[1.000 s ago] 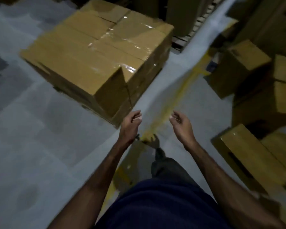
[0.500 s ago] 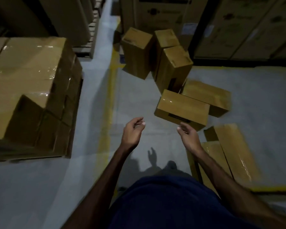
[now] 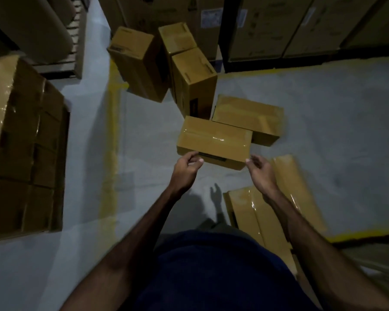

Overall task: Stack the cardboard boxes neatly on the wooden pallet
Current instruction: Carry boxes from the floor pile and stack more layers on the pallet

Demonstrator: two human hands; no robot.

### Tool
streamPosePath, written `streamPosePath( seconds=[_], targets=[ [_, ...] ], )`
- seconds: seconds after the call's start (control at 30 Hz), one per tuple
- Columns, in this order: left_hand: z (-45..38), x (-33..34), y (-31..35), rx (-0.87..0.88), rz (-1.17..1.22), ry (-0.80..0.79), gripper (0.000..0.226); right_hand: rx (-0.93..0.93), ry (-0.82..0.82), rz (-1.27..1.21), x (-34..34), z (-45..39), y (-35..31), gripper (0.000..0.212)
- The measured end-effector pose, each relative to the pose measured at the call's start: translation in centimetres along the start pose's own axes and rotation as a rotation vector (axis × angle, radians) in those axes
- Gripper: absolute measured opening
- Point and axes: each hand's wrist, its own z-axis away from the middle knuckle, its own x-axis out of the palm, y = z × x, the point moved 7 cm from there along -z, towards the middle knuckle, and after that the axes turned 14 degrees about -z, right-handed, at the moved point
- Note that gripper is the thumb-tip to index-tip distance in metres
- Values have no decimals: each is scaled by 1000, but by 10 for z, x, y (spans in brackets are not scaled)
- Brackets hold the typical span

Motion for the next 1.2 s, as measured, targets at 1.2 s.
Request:
streamPosePath(
  seconds=[1.2],
  targets=[
    [-491, 182, -312, -979, 1032, 103, 59, 26, -600, 954, 361, -671, 148, 39]
  ],
)
